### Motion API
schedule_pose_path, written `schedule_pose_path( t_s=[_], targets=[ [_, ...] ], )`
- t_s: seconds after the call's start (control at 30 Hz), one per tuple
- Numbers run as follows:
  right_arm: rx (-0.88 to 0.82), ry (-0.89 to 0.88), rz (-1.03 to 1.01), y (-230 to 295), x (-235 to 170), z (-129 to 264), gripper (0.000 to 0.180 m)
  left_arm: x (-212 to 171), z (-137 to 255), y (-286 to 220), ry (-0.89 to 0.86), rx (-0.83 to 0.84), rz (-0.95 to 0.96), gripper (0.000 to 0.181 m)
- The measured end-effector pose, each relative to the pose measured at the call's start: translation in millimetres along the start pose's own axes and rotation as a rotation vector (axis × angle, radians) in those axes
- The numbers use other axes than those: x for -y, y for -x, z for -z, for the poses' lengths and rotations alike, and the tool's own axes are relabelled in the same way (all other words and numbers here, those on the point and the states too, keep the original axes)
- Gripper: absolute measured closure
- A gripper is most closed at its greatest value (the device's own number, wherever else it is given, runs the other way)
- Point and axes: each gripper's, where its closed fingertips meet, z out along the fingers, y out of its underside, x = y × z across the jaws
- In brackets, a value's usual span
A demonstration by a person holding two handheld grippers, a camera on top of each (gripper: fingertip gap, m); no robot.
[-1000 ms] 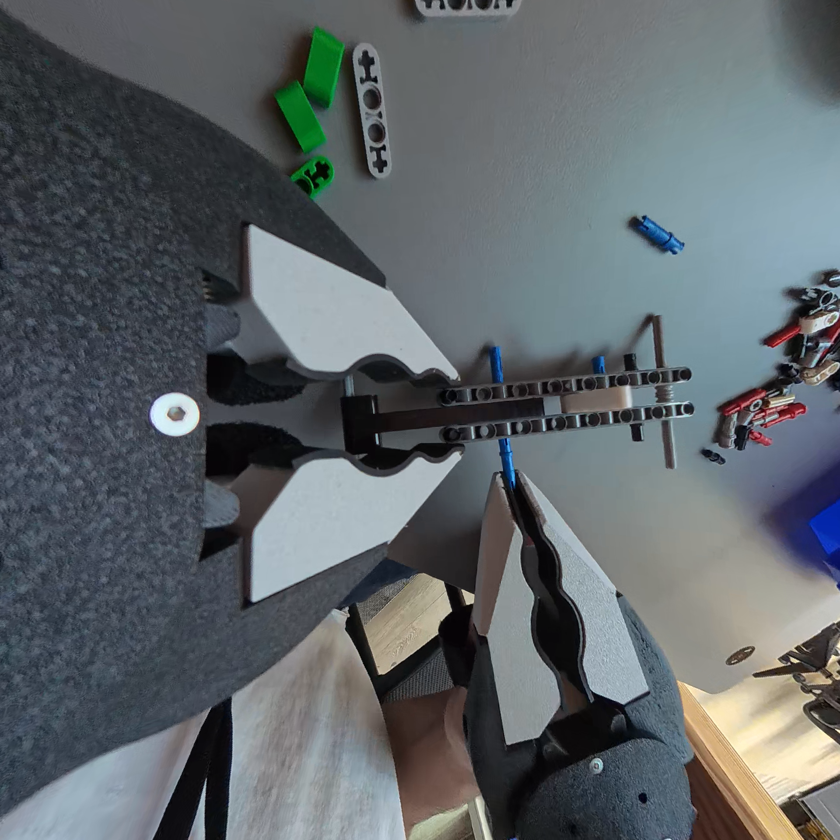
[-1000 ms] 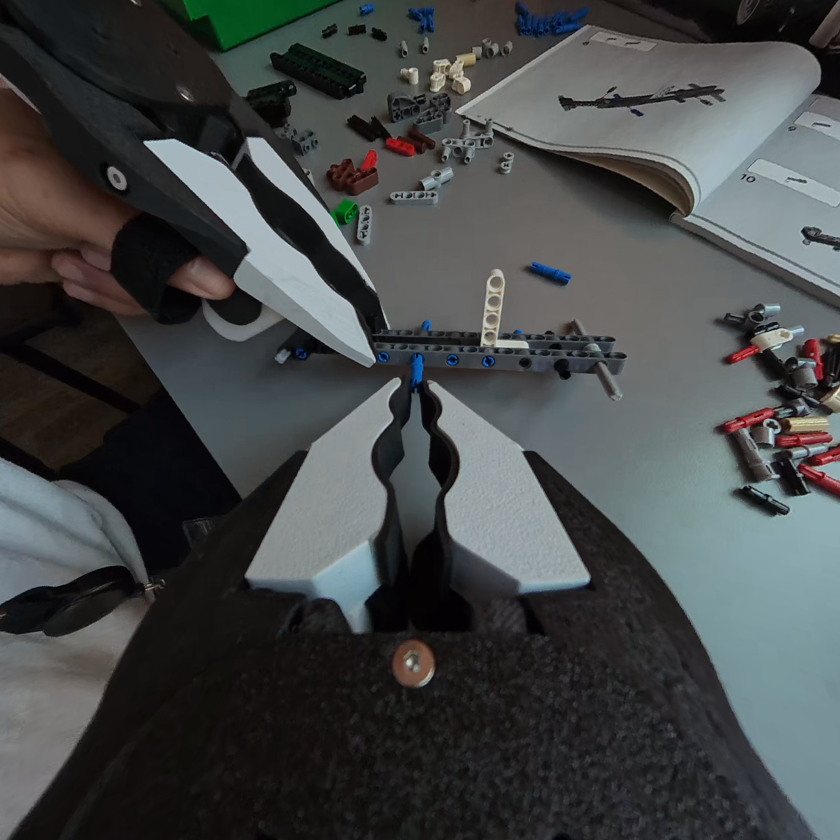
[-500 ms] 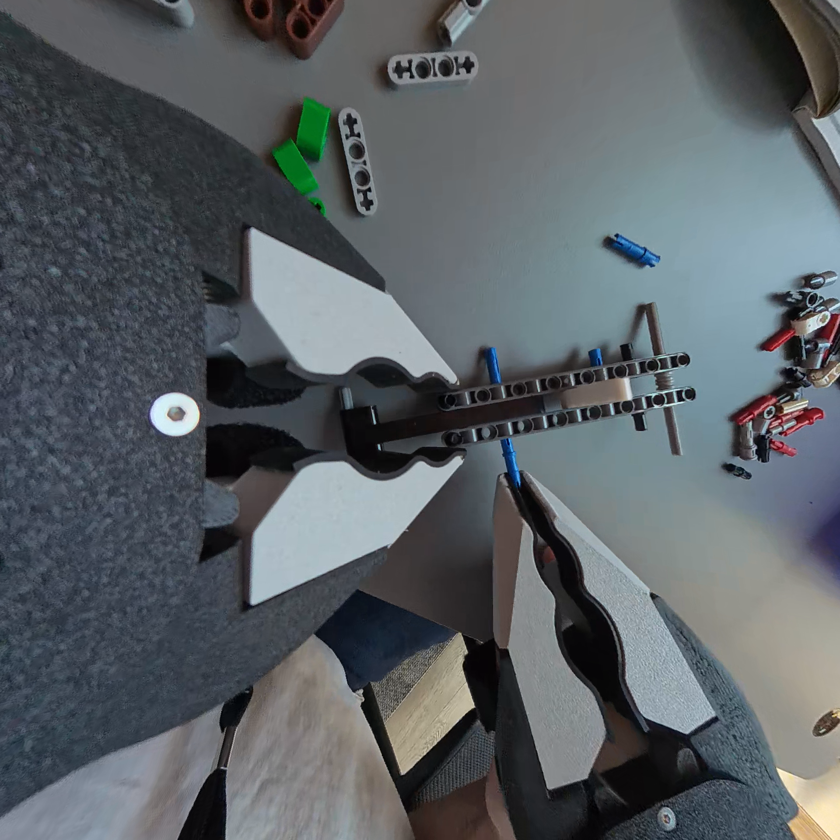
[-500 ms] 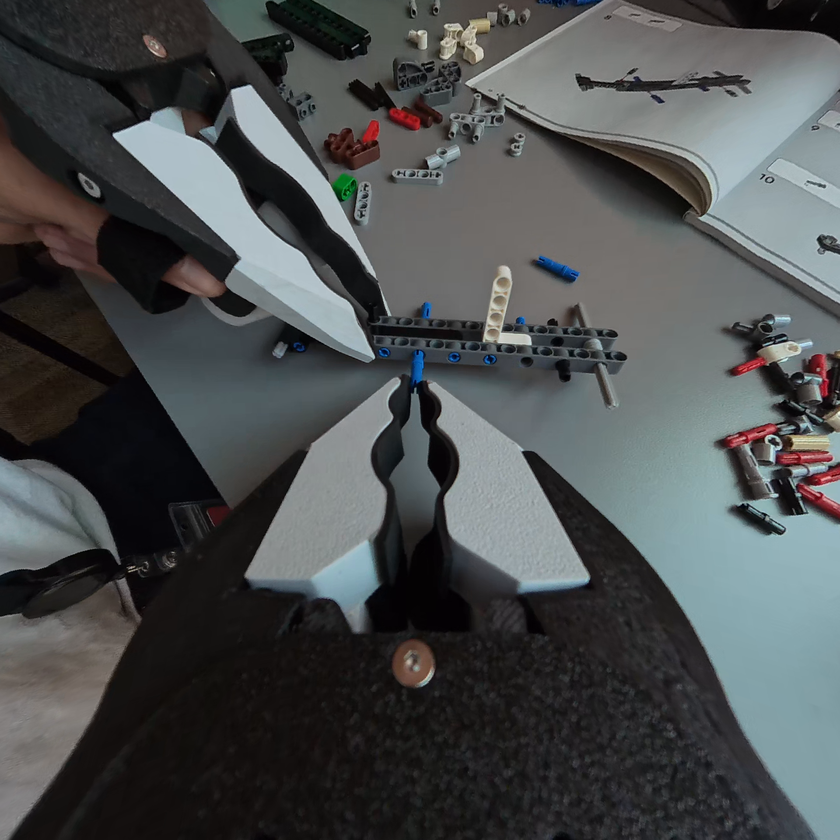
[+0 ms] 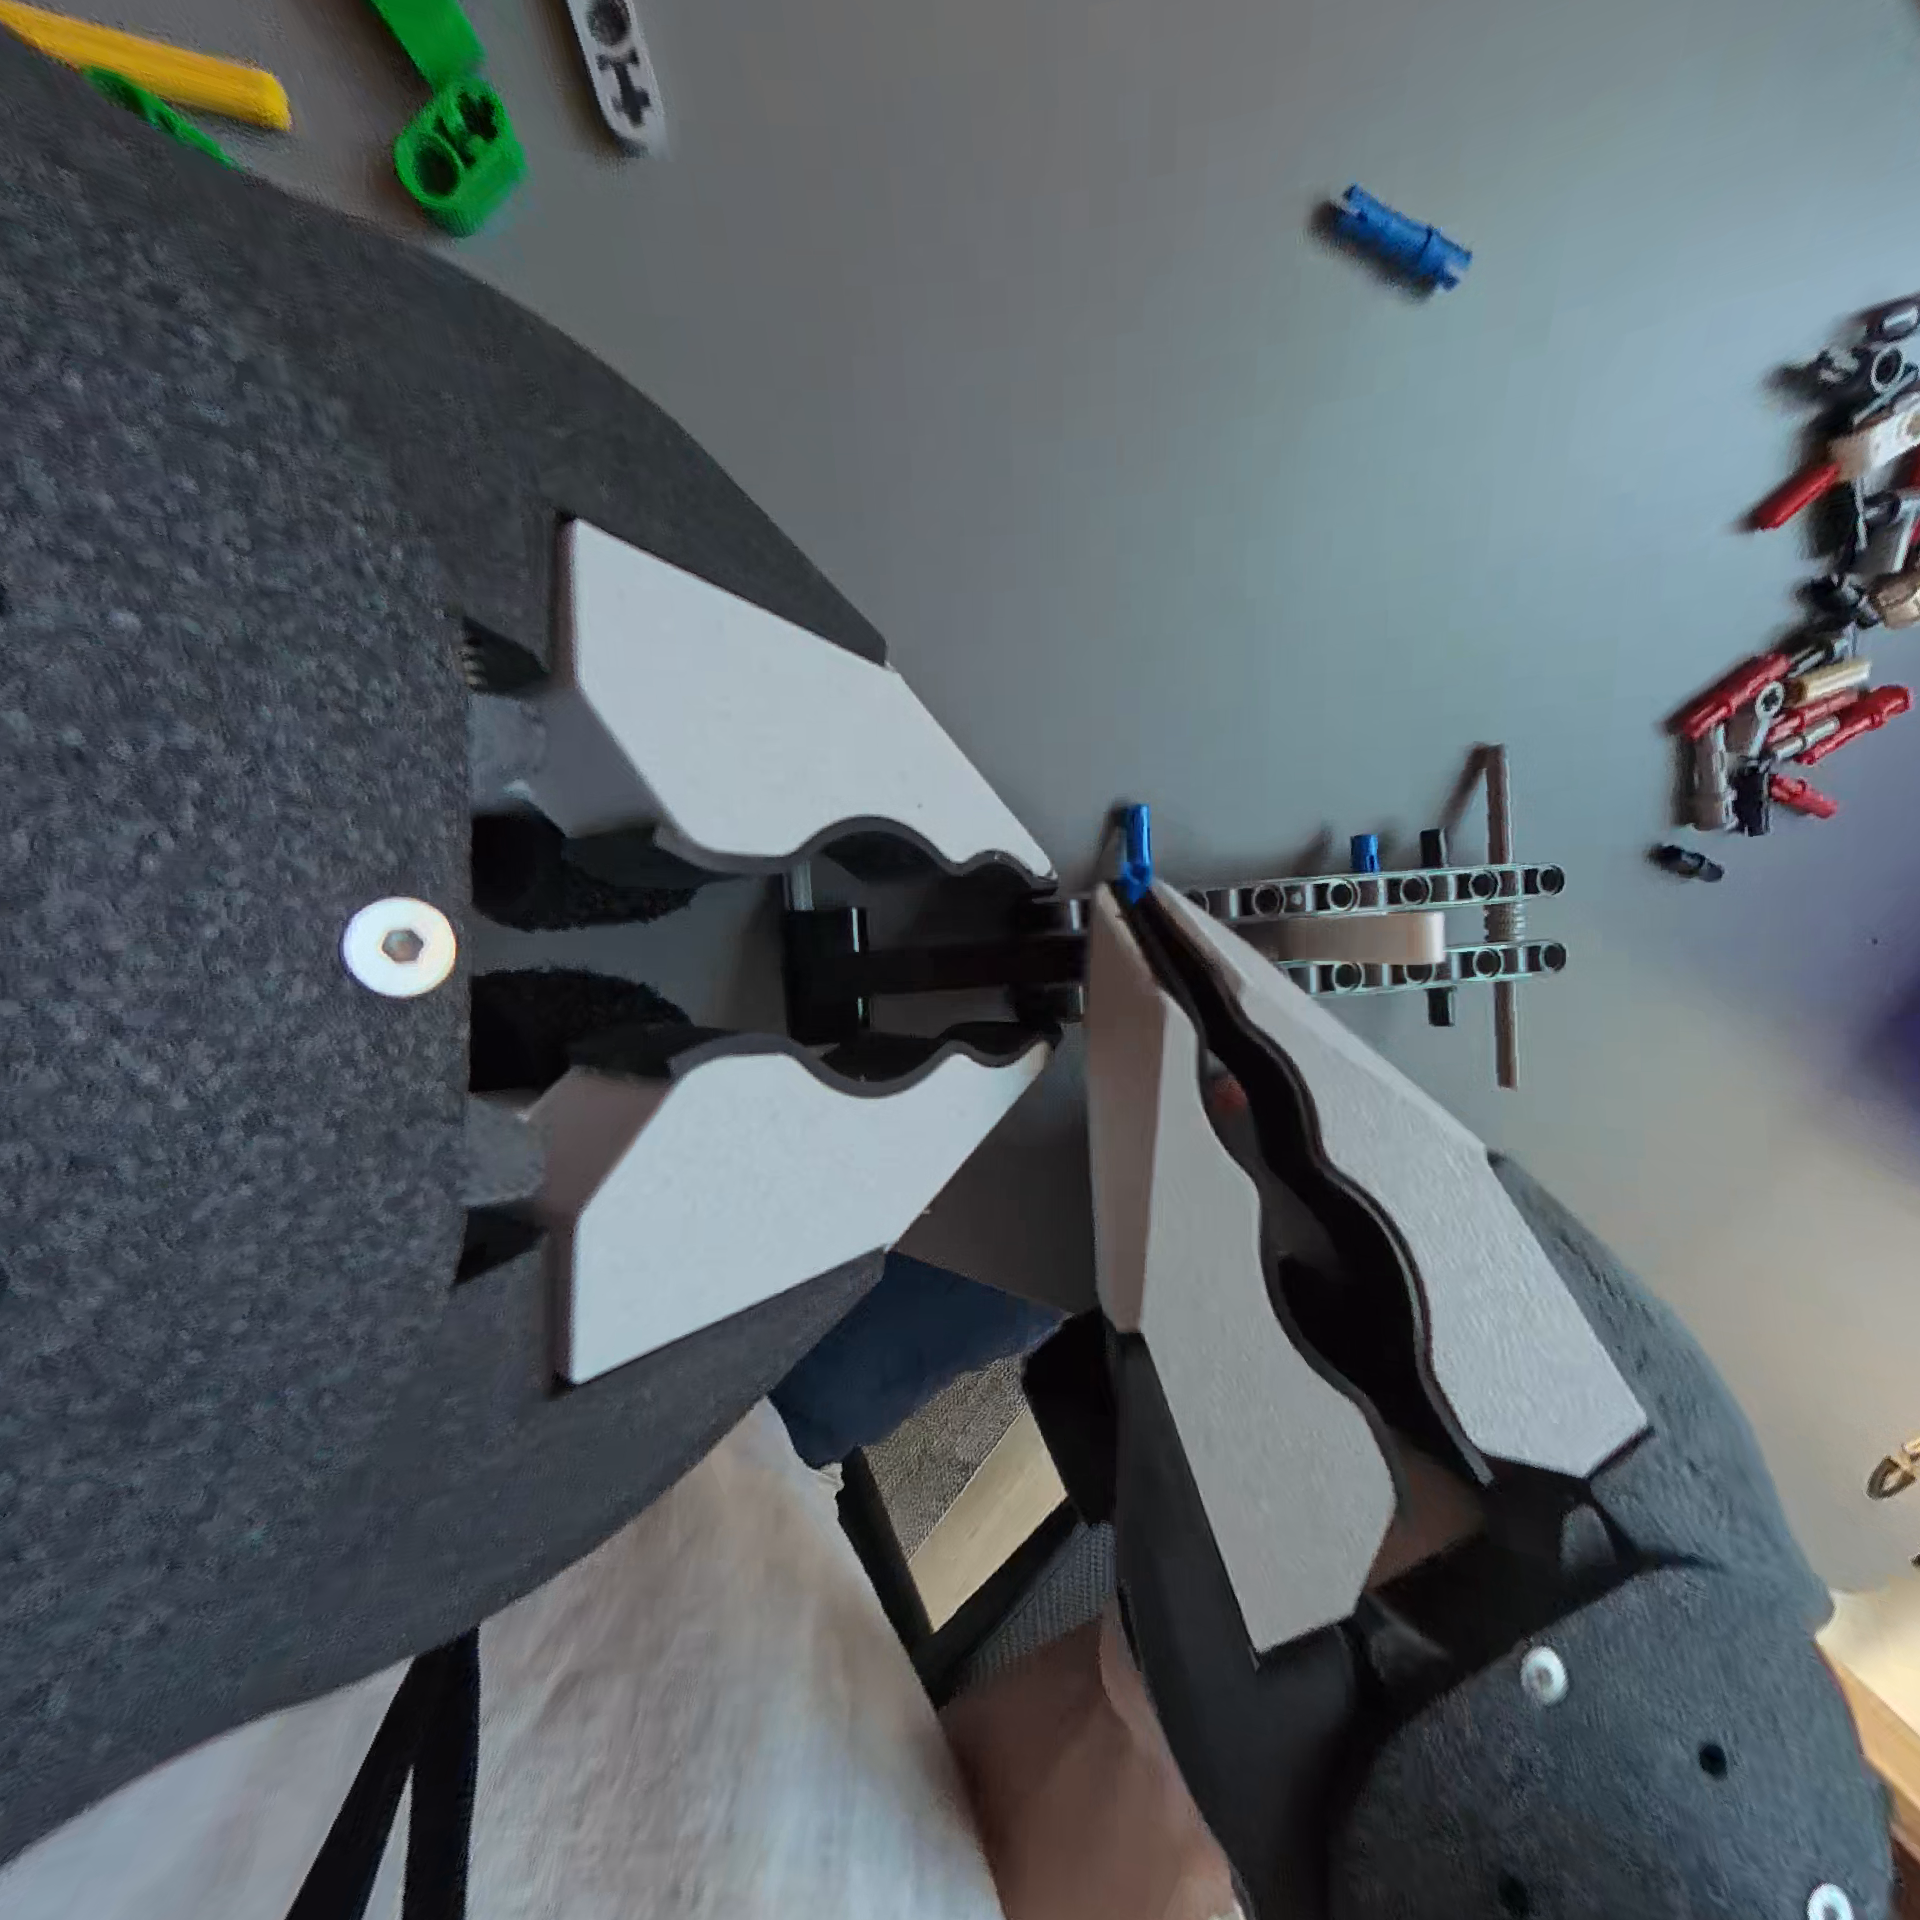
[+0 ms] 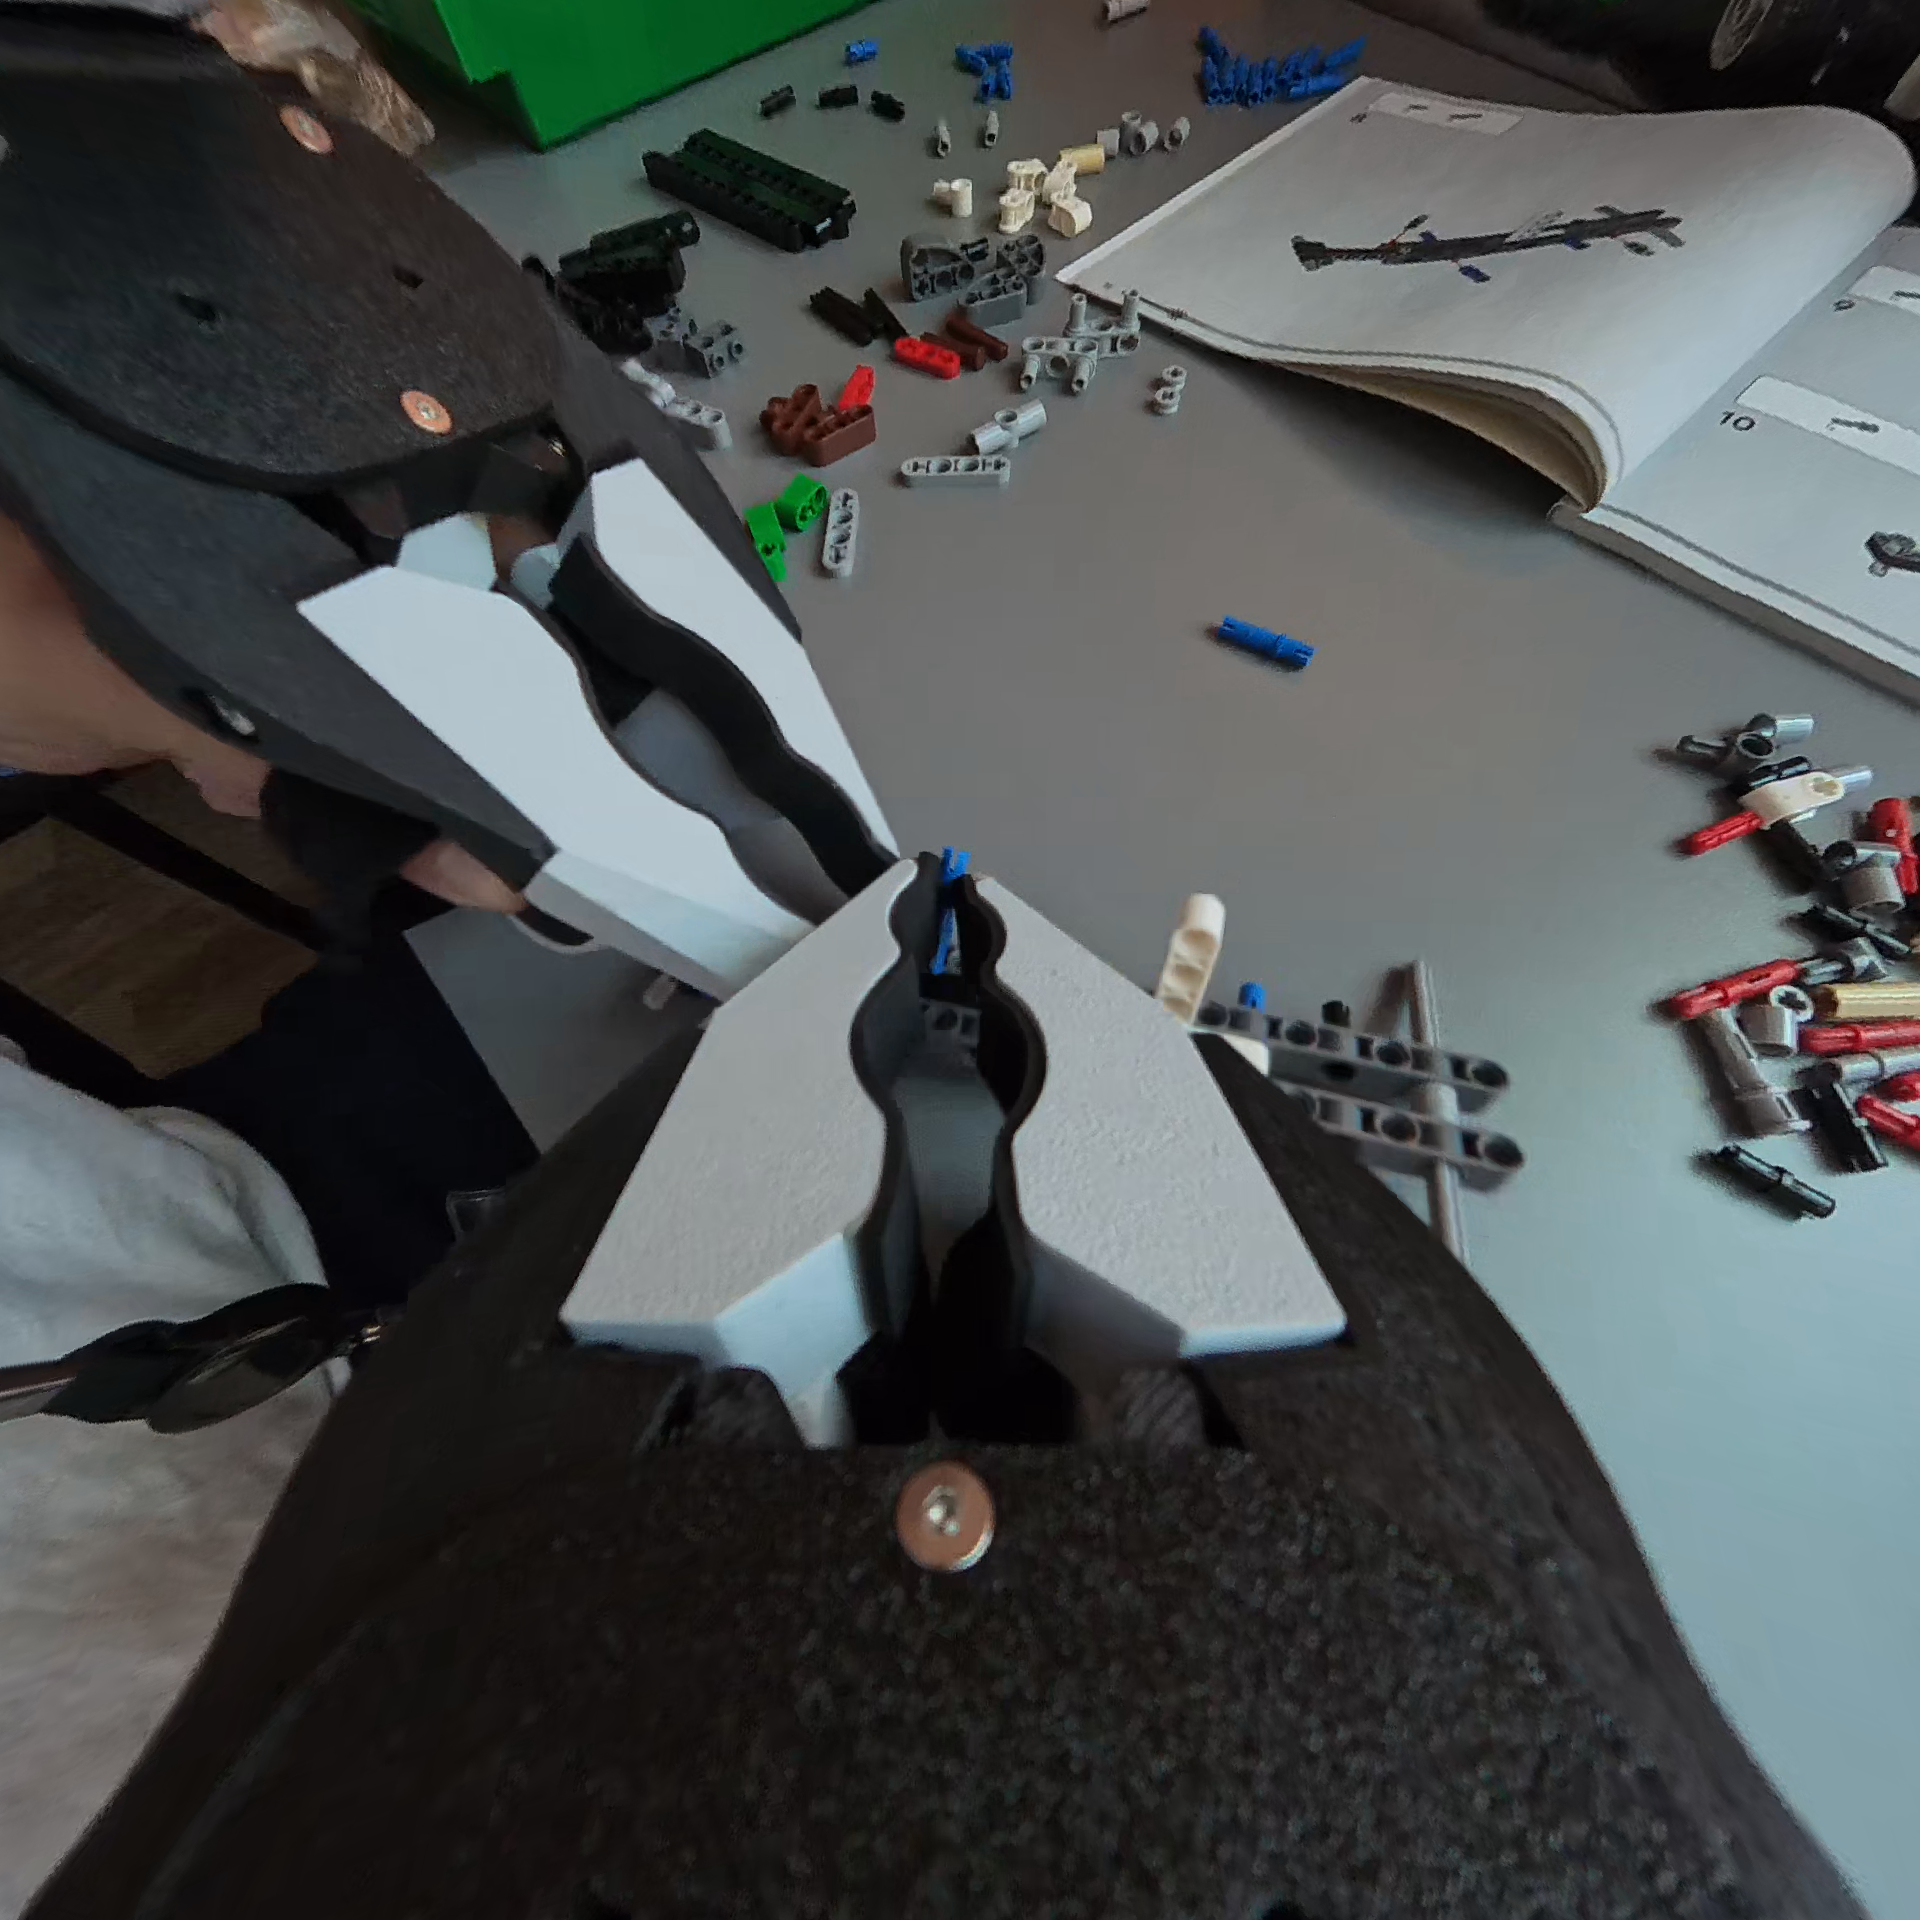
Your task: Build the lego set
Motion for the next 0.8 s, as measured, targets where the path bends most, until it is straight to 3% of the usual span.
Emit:
schedule_pose_path(
  t_s=[0.03,0.37,0.47,0.53,0.63,0.8],
  targets=[
    [0.002,-0.015,-0.023,-3,1,4,0.179,1,1,5,-0.011,0.011,0.018,0.158],
    [0.1,-0.24,-0.211,-16,27,28,0.178,2,21,38,0.058,0.185,-0.069,0.152],
    [0.166,-0.327,-0.315,-15,42,36,0.178,22,30,27,-0.045,0.199,-0.148,0.144],
    [0.222,-0.383,-0.38,-10,52,40,0.178,40,36,4,-0.15,0.125,-0.206,0.144],
    [0.286,-0.402,-0.402,3,58,40,0.178,50,39,-21,-0.232,0.017,-0.218,0.149],
    [0.279,-0.4,-0.328,15,57,39,0.177,50,46,-23,-0.271,0.051,-0.292,0.174]
  ],
)
